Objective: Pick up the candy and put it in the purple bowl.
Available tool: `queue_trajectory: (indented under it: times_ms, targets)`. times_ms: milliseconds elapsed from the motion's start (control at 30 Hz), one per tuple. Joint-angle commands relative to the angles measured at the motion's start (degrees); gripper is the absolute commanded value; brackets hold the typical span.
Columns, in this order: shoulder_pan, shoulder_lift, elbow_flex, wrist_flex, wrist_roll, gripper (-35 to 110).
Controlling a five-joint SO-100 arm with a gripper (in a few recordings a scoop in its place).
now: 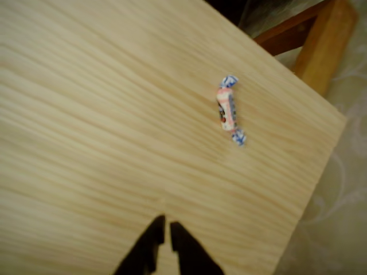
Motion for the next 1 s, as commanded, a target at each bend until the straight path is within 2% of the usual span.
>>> queue_trajectory:
  times_ms: [0, 367, 967]
  targets:
    - [1.8, -9.7, -12.8, 0.4, -5.4, 0]
    - [6.1, -37.4, -33.1, -0.1, -12.7, 2]
    - [7.6, -58.2, -52.8, 0.4, -10.2, 11]
